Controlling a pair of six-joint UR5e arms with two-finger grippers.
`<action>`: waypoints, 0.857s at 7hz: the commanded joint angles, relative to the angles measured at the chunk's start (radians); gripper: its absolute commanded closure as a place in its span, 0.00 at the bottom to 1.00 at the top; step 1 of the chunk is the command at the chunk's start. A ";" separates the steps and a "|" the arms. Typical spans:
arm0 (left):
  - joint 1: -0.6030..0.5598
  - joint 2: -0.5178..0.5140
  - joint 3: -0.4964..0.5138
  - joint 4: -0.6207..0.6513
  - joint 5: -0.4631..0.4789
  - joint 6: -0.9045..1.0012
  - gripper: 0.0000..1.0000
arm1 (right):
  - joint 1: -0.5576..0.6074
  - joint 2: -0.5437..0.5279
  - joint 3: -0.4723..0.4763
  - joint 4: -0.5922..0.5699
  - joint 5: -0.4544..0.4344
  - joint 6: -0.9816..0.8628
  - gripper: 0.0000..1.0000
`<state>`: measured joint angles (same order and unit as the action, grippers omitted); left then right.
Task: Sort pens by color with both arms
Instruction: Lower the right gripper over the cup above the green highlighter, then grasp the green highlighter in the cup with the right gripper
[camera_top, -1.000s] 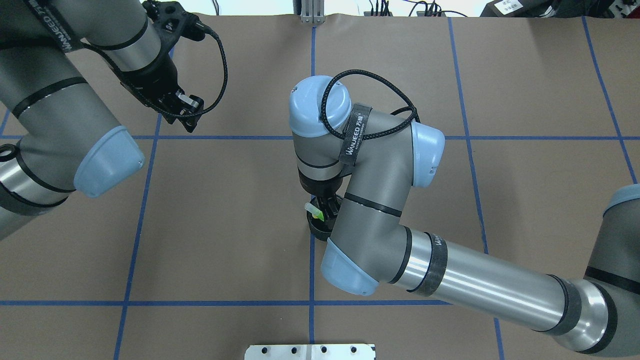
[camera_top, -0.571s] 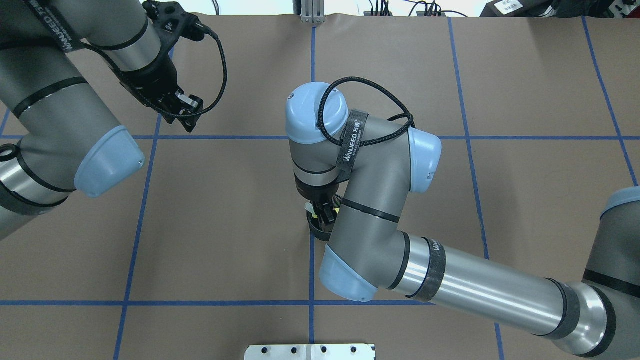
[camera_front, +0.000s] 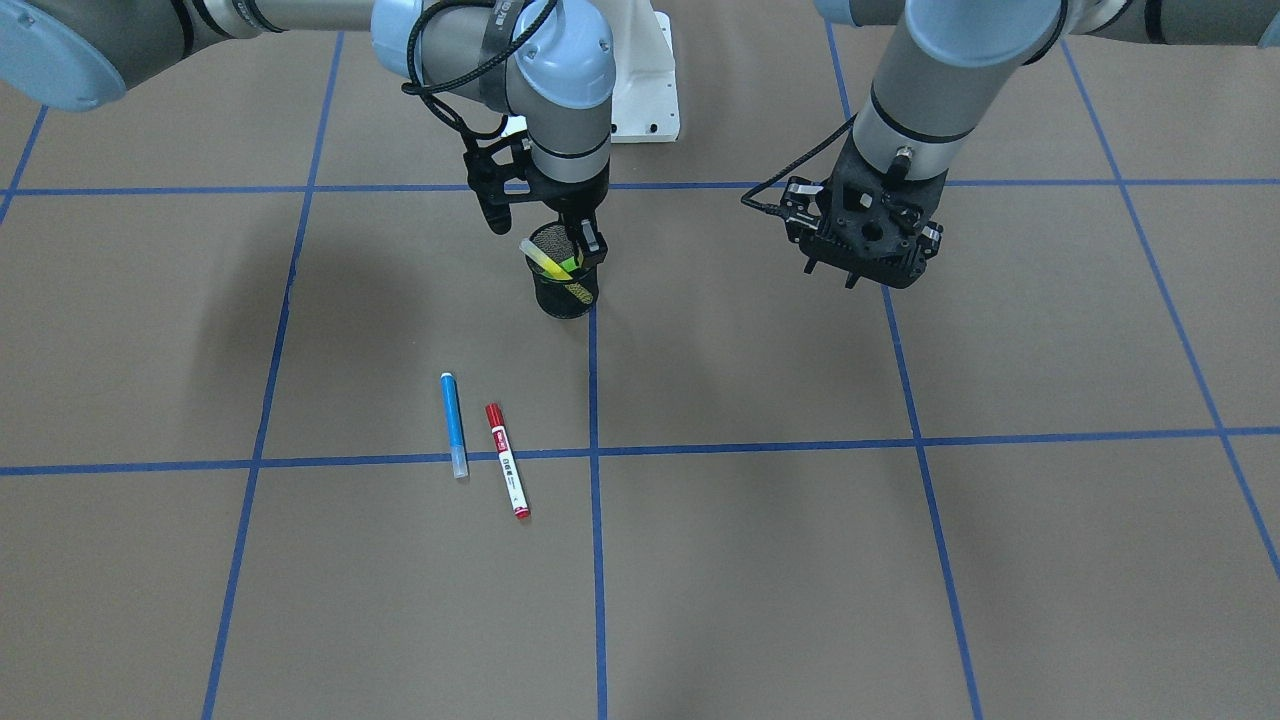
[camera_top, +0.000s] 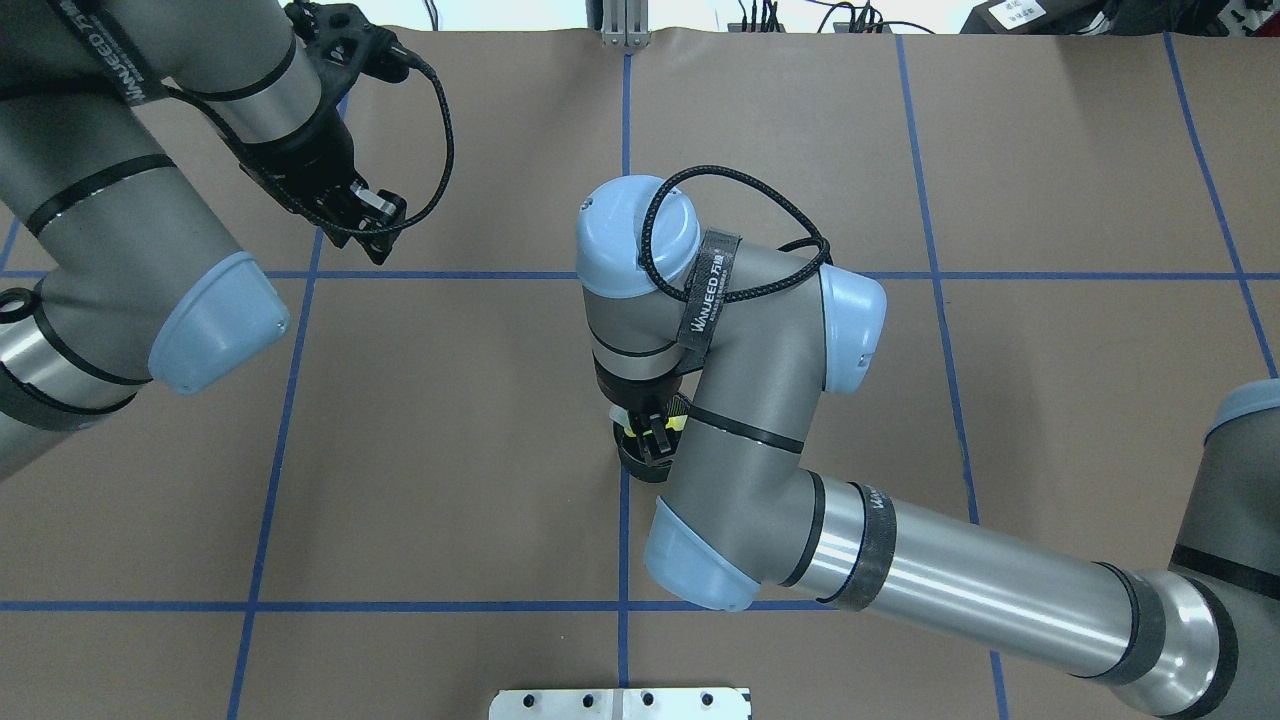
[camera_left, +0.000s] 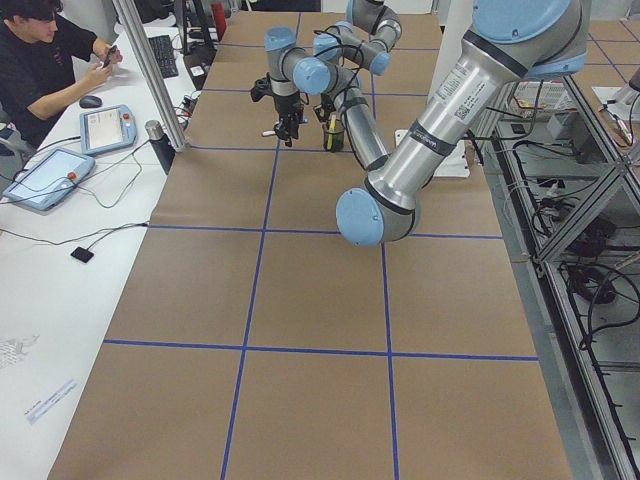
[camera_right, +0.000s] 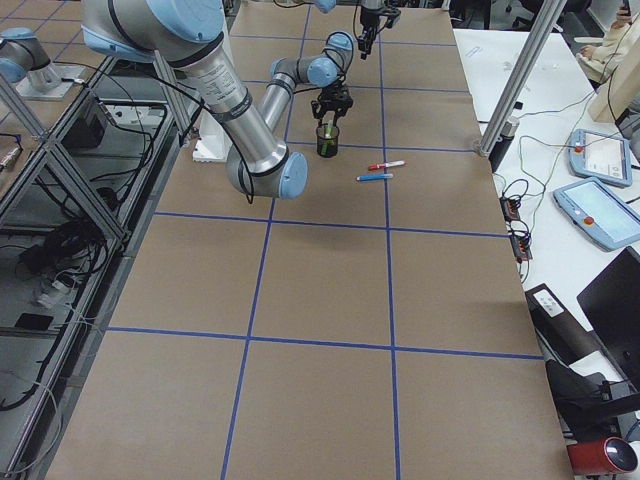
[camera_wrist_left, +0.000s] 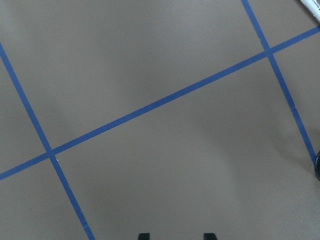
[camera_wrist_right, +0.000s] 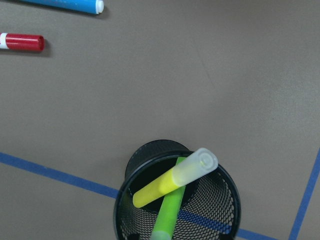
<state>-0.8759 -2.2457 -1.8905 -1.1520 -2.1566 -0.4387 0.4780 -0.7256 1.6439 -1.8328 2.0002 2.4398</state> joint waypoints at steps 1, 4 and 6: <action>0.000 0.000 0.002 0.000 0.001 0.000 0.53 | -0.012 -0.012 0.001 0.047 -0.001 0.021 0.38; 0.003 0.000 0.010 -0.002 0.001 -0.002 0.53 | -0.016 -0.012 0.005 0.047 -0.001 0.025 0.38; 0.003 0.000 0.011 -0.002 0.001 -0.002 0.53 | -0.016 -0.020 0.016 0.047 0.000 0.025 0.38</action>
<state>-0.8732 -2.2457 -1.8810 -1.1534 -2.1552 -0.4401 0.4618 -0.7394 1.6524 -1.7857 1.9990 2.4648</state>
